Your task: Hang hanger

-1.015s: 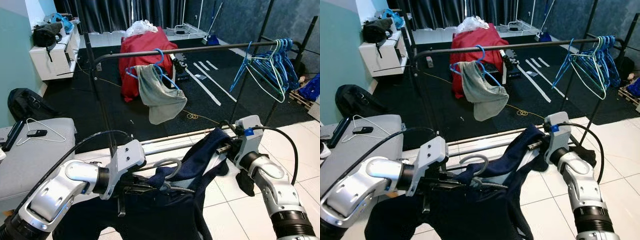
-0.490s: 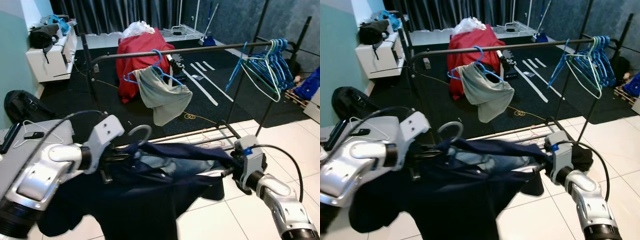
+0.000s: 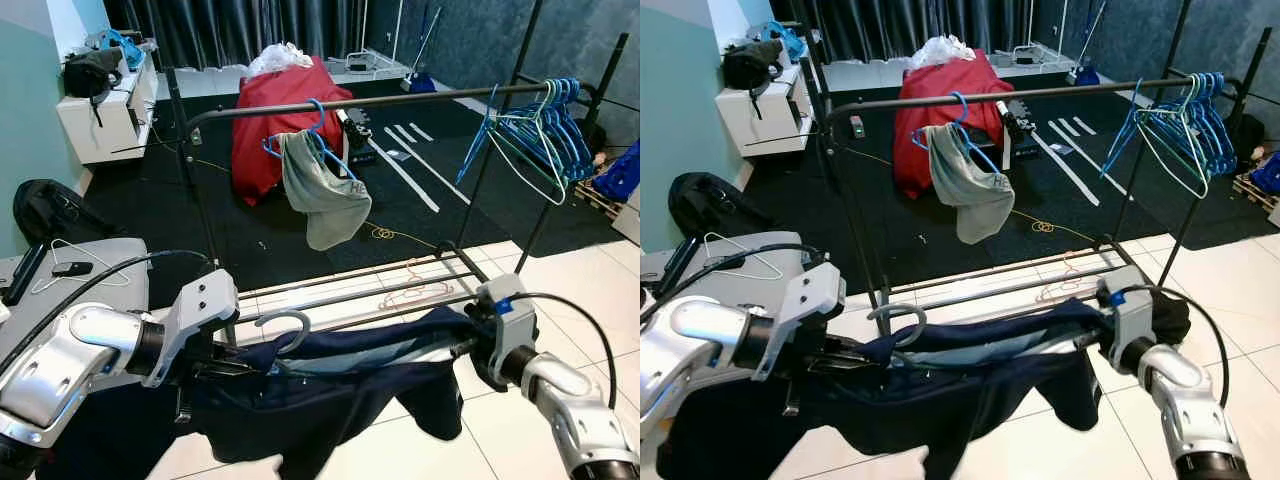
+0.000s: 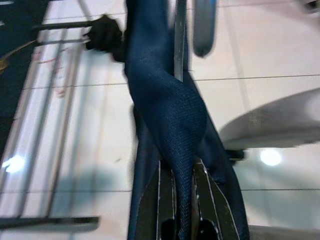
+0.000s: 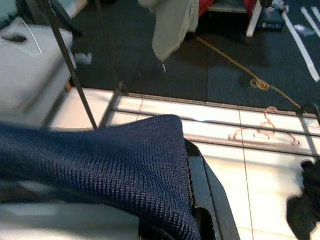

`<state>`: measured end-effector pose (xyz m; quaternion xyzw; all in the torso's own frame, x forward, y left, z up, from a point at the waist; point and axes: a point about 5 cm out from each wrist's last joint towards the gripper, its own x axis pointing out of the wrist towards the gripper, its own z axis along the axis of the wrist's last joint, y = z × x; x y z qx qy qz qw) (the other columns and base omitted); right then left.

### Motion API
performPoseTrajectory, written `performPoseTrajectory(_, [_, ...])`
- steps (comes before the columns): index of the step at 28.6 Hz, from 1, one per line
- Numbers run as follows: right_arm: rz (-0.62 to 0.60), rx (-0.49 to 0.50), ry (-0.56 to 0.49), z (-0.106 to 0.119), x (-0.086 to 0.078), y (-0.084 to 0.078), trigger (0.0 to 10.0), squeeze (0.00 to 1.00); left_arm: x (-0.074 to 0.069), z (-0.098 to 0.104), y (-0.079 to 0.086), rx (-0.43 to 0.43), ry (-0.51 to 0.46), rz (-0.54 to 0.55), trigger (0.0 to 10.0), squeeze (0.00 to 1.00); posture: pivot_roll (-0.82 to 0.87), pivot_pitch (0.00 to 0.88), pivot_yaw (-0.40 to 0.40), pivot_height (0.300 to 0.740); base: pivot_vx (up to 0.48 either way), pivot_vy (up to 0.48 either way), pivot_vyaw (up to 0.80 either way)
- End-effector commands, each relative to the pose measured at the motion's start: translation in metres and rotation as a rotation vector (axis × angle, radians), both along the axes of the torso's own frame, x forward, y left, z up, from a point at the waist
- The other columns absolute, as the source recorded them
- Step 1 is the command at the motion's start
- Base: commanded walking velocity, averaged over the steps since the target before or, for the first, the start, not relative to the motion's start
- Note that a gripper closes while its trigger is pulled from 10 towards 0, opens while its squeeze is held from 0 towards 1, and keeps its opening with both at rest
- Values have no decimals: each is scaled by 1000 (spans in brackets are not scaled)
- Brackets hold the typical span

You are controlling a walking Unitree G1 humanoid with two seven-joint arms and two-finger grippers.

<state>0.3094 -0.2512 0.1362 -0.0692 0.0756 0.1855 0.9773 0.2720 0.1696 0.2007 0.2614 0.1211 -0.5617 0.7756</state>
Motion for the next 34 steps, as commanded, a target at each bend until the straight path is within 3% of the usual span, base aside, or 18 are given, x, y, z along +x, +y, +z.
performPoseTrajectory(1, [9,28,-26,8,1,4,0,0,5,-4,0,21,-12,40,0,0,-98,67,24,740,0,0,0])
performPoseTrajectory(5, [42,38,-24,8,1,13,0,0,8,-6,0,30,-17,69,0,0,-98,68,23,740,0,0,0])
performPoseTrajectory(8, [89,78,-31,9,3,33,0,0,1,-12,-8,46,35,32,0,0,-91,70,24,740,0,0,0])
performPoseTrajectory(15, [76,88,-41,13,7,31,0,0,-2,-18,-14,61,48,19,0,0,-94,68,25,740,0,0,0])
performPoseTrajectory(18, [-10,63,-59,18,7,10,0,0,4,-21,-9,80,5,73,0,0,-102,70,24,740,0,0,0])
performPoseTrajectory(22, [-52,56,-77,22,7,2,0,0,4,-20,-11,62,-2,79,0,0,-102,70,24,740,0,0,0])
performPoseTrajectory(26, [-144,26,-114,28,10,-11,0,0,-11,-23,-22,18,105,-14,0,0,-103,70,24,740,0,0,0])
performPoseTrajectory(28, [-250,10,-146,35,12,-29,0,0,-17,-30,-12,82,154,-41,0,0,-103,70,24,740,0,0,0])
performPoseTrajectory(32, [-285,10,-156,38,12,-35,0,0,-19,-32,-8,100,171,-45,0,0,-103,70,24,740,0,0,0])
performPoseTrajectory(34, [-320,49,-148,36,11,-42,0,0,-15,-27,-5,54,136,-19,0,0,-103,72,21,740,0,0,0])
